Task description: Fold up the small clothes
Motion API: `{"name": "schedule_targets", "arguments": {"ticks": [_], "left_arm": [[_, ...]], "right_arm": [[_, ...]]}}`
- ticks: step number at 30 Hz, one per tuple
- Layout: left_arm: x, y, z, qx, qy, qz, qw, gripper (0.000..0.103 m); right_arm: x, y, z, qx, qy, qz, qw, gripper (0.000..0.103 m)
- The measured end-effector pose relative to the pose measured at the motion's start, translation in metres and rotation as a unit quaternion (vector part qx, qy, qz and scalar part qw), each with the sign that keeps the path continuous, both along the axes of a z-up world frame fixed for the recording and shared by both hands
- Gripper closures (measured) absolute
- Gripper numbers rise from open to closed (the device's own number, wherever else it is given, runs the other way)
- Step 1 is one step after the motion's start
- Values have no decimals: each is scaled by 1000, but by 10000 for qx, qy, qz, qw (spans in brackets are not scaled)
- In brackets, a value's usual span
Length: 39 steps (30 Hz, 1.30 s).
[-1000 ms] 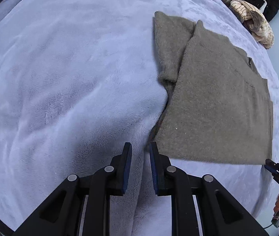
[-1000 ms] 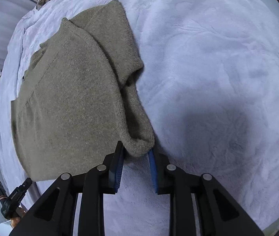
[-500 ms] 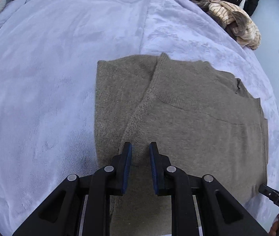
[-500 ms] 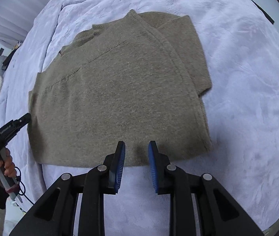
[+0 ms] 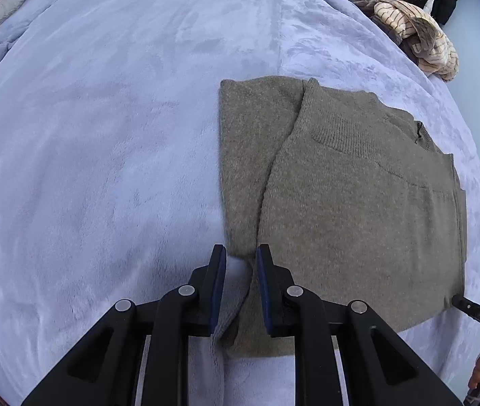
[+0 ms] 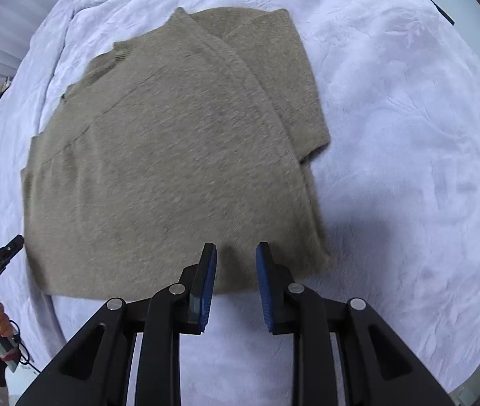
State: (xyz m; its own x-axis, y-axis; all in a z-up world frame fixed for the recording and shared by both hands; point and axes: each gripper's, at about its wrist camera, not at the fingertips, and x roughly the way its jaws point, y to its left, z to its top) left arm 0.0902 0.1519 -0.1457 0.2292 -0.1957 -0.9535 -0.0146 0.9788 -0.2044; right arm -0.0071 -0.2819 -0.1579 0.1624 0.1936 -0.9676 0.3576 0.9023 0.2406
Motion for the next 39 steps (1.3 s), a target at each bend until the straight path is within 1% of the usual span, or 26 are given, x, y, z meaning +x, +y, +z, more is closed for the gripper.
{"name": "schedule_targets", "arguments": {"ticks": [4, 5, 8, 12, 15, 19, 21, 23, 24, 25, 26, 27, 29, 32, 36, 37, 39], "left_arm": [[-19, -5, 8, 55, 122, -31, 9999, 83], [-24, -6, 11, 94, 129, -64, 9999, 83], [-40, -11, 21, 139, 143, -178, 9996, 83], [-58, -12, 35, 80, 192, -269, 9994, 83], [-68, -10, 41, 126, 200, -302, 9993, 83], [-77, -8, 46, 123, 257, -352, 9990, 83], [-81, -6, 47, 135, 280, -385, 9988, 83], [-85, -5, 48, 136, 321, -455, 9984, 82], [-86, -5, 47, 133, 334, -501, 9981, 80], [-88, -5, 48, 155, 340, -548, 9978, 48], [-90, -4, 50, 215, 309, -569, 9977, 9], [-93, -3, 54, 270, 182, -550, 9980, 2], [-95, -2, 59, 245, 29, -610, 9978, 2], [-95, -1, 56, 244, 87, -651, 9975, 2], [-94, 1, 50, 311, 157, -667, 9972, 2], [-94, 1, 50, 311, 152, -657, 9972, 2], [-94, 3, 51, 315, 143, -623, 9975, 2]], "right_arm": [[-16, 19, 8, 273, 41, 8, 9996, 76], [-20, 24, 11, 341, 35, 23, 9994, 74], [-30, 42, 20, 464, 4, 111, 9989, 62], [-40, 68, 28, 602, -44, 261, 9978, 57], [-44, 82, 34, 639, -86, 294, 9975, 51], [-51, 95, 42, 658, -124, 286, 9973, 49], [-55, 102, 45, 637, -139, 311, 9974, 44], [-58, 110, 49, 606, -174, 347, 9974, 42], [-59, 114, 50, 591, -187, 369, 9974, 41], [-61, 119, 52, 565, -191, 399, 9974, 40], [-61, 122, 53, 536, -196, 426, 9975, 39], [-62, 126, 55, 493, -206, 466, 9975, 38], [-62, 135, 58, 379, -212, 564, 9975, 37], [-62, 145, 65, 166, -261, 675, 9972, 29], [-61, 158, 75, -73, -361, 812, 9960, 23], [-60, 162, 78, -168, -388, 874, 9953, 23], [-57, 172, 83, -440, -453, 1043, 9925, 19]]}}
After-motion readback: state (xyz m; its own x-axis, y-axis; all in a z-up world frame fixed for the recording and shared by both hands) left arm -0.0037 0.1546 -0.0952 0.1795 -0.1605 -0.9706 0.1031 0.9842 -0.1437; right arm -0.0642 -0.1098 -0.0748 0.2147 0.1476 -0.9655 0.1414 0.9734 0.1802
